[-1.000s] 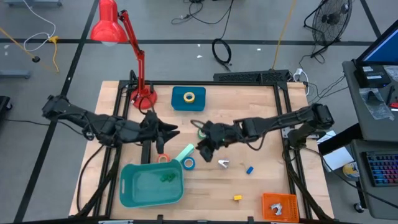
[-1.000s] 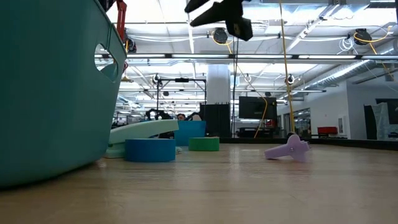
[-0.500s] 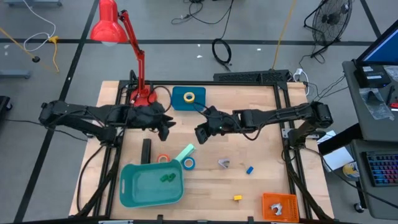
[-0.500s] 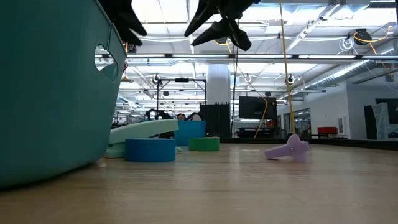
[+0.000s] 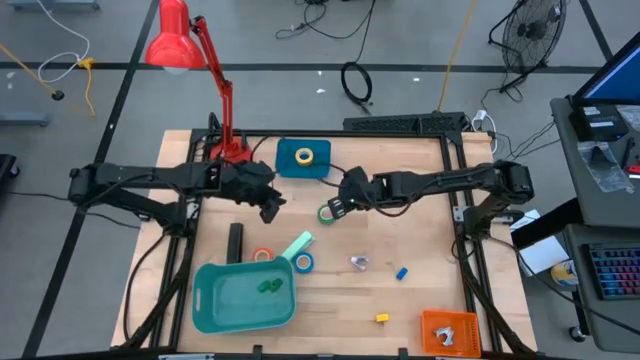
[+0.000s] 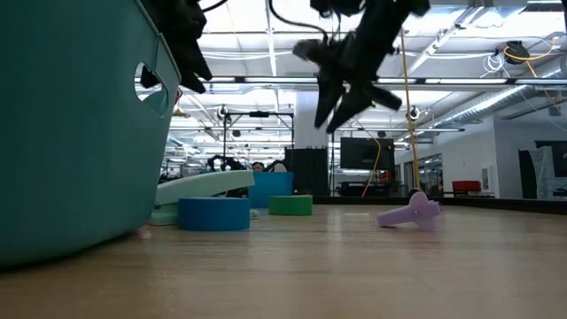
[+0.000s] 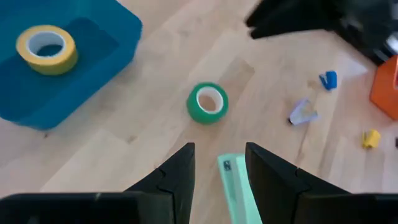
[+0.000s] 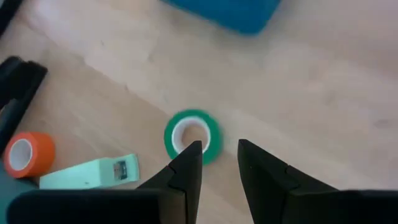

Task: Pick and place Stapler, Stapler remover, tape
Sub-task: Put the green tape into the blue bin

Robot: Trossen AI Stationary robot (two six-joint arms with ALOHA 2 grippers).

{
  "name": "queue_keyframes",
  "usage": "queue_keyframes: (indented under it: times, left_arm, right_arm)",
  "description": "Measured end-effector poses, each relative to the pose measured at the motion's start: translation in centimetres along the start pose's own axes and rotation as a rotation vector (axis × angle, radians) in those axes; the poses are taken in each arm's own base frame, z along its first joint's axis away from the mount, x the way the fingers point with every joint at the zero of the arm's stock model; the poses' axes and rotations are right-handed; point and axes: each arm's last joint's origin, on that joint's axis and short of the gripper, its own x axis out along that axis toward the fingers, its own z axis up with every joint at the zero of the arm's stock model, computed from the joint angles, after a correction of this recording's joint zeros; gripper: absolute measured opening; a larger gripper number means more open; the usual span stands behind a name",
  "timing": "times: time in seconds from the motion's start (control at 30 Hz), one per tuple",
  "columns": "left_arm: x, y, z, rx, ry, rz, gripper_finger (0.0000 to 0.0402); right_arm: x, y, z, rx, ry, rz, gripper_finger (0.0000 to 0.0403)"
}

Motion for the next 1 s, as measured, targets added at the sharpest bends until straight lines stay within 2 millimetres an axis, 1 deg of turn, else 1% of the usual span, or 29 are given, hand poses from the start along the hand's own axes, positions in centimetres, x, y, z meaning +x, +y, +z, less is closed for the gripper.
queue_keyframes:
  times: [0.1, 0.17, 0.23, 0.37, 0.57, 0.67, 0.73, 0.87, 1.0]
  left_arm:
    - [-0.3, -0.1, -0.5, -0.003, 0.025, 0.009, 0.0145]
    - [-0.3, -0.4, -0.7, 0.001, 0.037, 0.015, 0.0145]
    - [-0.5, -0.5, -1.2, 0.013, 0.065, 0.022, 0.0145]
    - [-0.9, -1.2, -1.8, 0.028, 0.069, 0.034, 0.0145]
    - [-1.1, -2.0, -2.6, 0.053, 0.062, 0.048, 0.0145]
    - [-1.2, -2.2, -2.7, 0.058, 0.057, 0.051, 0.0145]
    - [-1.2, -2.2, -2.7, 0.06, 0.058, 0.05, 0.0145]
    - [-1.2, -2.3, -2.7, 0.057, 0.056, 0.05, 0.0145]
    - [-1.2, -2.4, -2.8, 0.051, 0.059, 0.047, 0.0145]
  right_arm:
    - [2.7, -1.3, -0.6, 0.061, 0.076, 0.071, 0.0095]
    - [4.0, -2.0, -1.1, 0.099, 0.118, 0.106, 0.0095]
    - [4.6, -2.2, -1.1, 0.127, 0.11, 0.154, 0.0095]
    - [5.3, -3.1, -1.4, 0.135, 0.115, 0.135, 0.0095]
    - [5.4, -3.3, -1.0, 0.118, 0.1, 0.14, 0.0095]
    - [6.5, -3.3, -1.1, 0.126, 0.104, 0.143, 0.0095]
    - [7.2, -3.4, -1.5, 0.132, 0.142, 0.135, 0.0095]
    - [9.2, -2.6, -2.2, 0.127, 0.204, 0.15, 0.0095]
    - [10.2, -1.4, -2.6, 0.12, 0.218, 0.17, 0.0095]
